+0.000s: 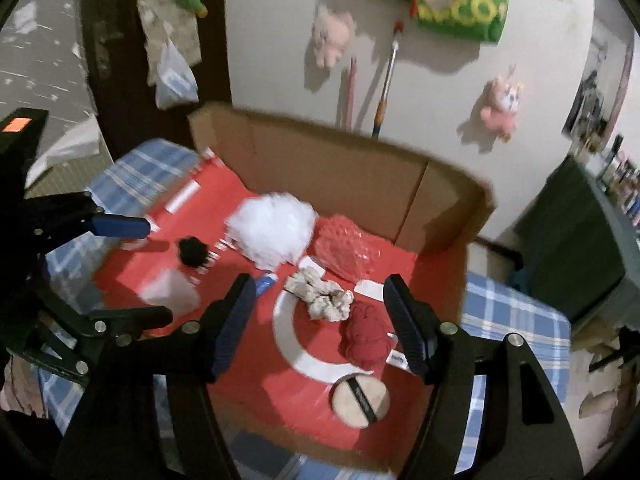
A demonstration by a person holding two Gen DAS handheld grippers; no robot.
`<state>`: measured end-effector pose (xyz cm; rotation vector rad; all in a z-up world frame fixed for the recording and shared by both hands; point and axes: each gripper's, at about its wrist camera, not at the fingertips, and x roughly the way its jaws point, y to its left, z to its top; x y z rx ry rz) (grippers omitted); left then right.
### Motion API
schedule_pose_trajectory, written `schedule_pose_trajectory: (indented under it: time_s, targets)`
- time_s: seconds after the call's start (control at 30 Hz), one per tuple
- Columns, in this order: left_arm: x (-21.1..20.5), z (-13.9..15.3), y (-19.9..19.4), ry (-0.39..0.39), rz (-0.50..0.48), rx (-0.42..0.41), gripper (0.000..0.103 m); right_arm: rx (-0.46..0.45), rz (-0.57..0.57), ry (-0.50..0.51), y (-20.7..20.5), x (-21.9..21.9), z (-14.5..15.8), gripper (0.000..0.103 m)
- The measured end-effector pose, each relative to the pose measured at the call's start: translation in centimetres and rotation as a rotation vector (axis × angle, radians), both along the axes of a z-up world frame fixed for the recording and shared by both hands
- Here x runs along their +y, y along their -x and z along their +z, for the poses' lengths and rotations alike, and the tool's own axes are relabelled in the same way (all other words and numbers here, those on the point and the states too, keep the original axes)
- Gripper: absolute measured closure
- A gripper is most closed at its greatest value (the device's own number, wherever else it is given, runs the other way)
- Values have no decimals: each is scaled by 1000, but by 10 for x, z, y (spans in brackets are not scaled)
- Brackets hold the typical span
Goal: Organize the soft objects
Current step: 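Open both tools to drop the blue item and cream scrunchie onto the red lining, then withdraw both tools from the box back toward the items on the table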
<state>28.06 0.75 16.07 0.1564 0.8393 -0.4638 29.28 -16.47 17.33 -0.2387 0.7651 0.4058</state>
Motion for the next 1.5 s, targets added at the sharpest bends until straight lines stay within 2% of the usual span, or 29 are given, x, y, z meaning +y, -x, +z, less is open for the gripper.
schedule_pose_trajectory:
  time_s: [0.17, 0.33, 0.47, 0.63, 0.7, 0.73, 0.83, 1.0, 1.23, 1.5]
  targets:
    - [5, 31, 54, 81, 16, -113, 1, -112, 1, -68, 68, -4, 35, 30]
    - [4, 54, 112, 106, 56, -237, 0, -199, -9, -154, 132, -12, 55, 26]
    - [8, 64, 152, 140, 105, -305, 0, -275, -10, -178, 181, -16, 61, 26]
    - [12, 70, 194, 175, 162, -373, 0, -307, -39, -264, 233, -24, 58, 26]
    - [12, 70, 209, 177, 176, -401, 0, -365, -58, -248, 257, -23, 55, 25]
    - [11, 70, 217, 173, 185, -415, 0, -388, -68, -234, 266, -24, 54, 22]
    - [8, 63, 237, 159, 209, -450, 0, -487, -117, -196, 297, -23, 45, 14]
    - [6, 45, 263, 173, 236, -460, 0, -530, -181, -171, 326, -22, 23, 13]
    - [4, 4, 284, 156, 301, -452, 0, -474, -260, -190, 336, -28, -13, 11]
    - [5, -43, 279, 127, 372, -403, 0, -390, -330, -180, 325, -37, -60, 11]
